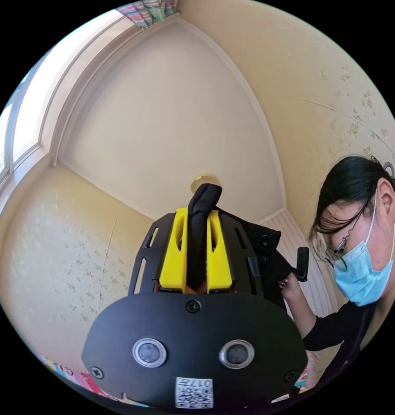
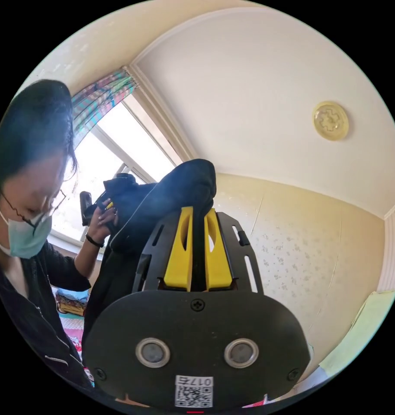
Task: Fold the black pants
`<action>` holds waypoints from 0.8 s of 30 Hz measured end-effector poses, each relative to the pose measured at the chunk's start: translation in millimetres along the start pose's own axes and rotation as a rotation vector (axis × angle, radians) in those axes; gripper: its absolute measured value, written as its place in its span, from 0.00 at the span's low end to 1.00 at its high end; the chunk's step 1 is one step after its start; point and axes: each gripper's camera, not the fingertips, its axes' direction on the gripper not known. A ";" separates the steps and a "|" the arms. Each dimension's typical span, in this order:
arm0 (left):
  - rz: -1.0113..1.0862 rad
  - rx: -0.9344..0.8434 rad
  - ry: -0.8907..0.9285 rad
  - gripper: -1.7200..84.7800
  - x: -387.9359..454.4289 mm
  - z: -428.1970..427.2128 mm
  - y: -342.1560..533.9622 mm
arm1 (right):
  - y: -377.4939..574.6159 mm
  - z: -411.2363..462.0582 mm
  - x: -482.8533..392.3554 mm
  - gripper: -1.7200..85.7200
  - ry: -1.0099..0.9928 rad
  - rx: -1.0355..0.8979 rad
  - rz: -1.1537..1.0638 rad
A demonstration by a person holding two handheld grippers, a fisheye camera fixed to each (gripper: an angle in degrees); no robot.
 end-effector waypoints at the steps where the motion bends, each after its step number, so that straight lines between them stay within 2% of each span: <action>1: 0.032 -0.004 -0.009 0.10 9.6 8.1 -4.8 | -1.6 2.1 4.4 0.06 -0.006 0.000 0.002; 5: 0.123 -0.012 -0.120 0.10 28.8 35.1 4.4 | 4.7 29.2 35.6 0.06 0.017 -0.043 0.009; 8: 0.135 -0.045 -0.147 0.10 12.8 66.7 28.4 | 28.9 68.0 67.6 0.06 0.090 -0.099 0.012; 11: 0.060 -0.154 -0.202 0.10 -46.9 121.4 68.9 | 70.0 138.9 127.8 0.07 0.075 -0.200 0.095; 13: -0.029 -0.265 -0.313 0.10 -127.9 185.3 130.3 | 106.8 205.9 178.3 0.07 0.059 -0.297 0.195; 14: -0.056 -0.287 -0.340 0.10 -153.5 202.8 152.3 | 138.5 259.0 212.8 0.08 0.066 -0.357 0.245; 16: -0.154 -0.392 -0.405 0.11 -269.5 269.2 262.9 | 202.0 346.5 263.7 0.09 0.114 -0.448 0.294; 17: -0.174 -0.439 -0.410 0.11 -300.1 282.2 294.1 | 256.1 402.7 297.3 0.10 0.130 -0.527 0.338; 18: -0.199 -0.571 -0.445 0.11 -354.4 297.0 355.3 | 321.4 447.9 330.1 0.11 0.165 -0.645 0.435; 19: -0.265 -0.732 -0.510 0.11 -398.6 295.1 413.3 | 356.1 461.9 343.1 0.11 0.188 -0.706 0.505; 20: -0.322 -0.785 -0.542 0.10 -416.2 286.5 440.8 | 423.6 470.9 359.2 0.11 0.212 -0.746 0.647; 21: -0.407 -0.826 -0.578 0.09 -437.1 258.7 490.9 | 486.3 464.0 362.9 0.11 0.195 -0.699 0.749; 23: -0.424 -0.877 -0.509 0.08 -437.6 204.9 565.6 | 583.5 451.8 349.1 0.11 0.068 -0.705 0.810; 24: -0.413 -0.977 -0.471 0.09 -424.4 164.0 619.2 | 650.7 442.5 326.9 0.11 -0.034 -0.812 0.805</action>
